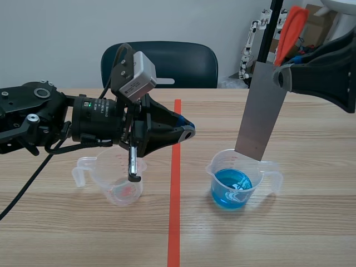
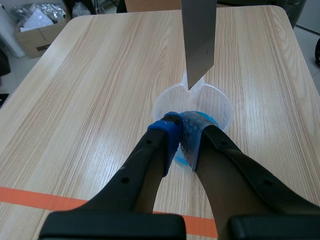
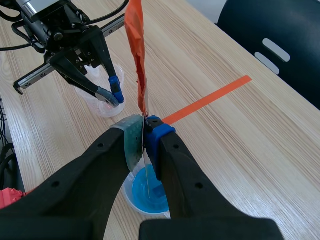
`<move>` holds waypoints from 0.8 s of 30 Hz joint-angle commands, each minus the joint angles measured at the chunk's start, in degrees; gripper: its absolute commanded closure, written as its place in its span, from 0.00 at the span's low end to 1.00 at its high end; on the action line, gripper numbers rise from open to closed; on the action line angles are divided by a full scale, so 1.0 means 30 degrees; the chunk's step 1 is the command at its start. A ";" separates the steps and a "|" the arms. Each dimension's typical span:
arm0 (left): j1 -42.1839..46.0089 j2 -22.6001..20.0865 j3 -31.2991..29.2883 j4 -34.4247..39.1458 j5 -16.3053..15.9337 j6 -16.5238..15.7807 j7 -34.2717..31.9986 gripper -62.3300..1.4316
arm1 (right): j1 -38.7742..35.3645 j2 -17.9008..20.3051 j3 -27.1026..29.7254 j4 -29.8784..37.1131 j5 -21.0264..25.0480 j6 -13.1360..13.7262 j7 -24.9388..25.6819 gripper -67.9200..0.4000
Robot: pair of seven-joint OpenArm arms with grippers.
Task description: Do the redox reaction experiment. move the plate over the blue solution
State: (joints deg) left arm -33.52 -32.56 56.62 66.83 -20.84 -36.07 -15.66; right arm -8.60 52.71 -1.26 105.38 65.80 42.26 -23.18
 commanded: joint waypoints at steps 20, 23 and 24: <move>-0.0313 0.0051 -0.0124 0.0131 -0.0197 -0.0255 -0.0328 0.94 | 0.0233 0.0036 0.0168 0.0291 0.0211 0.0153 0.0495 0.98; -0.0313 0.0051 -0.0124 0.0131 -0.0197 -0.0255 -0.0328 0.94 | 0.0233 0.0036 0.0168 0.0291 0.0211 0.0153 0.0648 0.99; -0.0313 0.0051 -0.0124 0.0131 -0.0197 -0.0255 -0.0321 0.94 | 0.0233 0.0036 0.0168 0.0291 0.0211 0.0153 0.0656 0.99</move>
State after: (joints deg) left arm -33.52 -32.56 56.62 66.83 -20.84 -36.73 -15.66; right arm -8.60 52.71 -1.26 105.38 65.80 42.26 -22.35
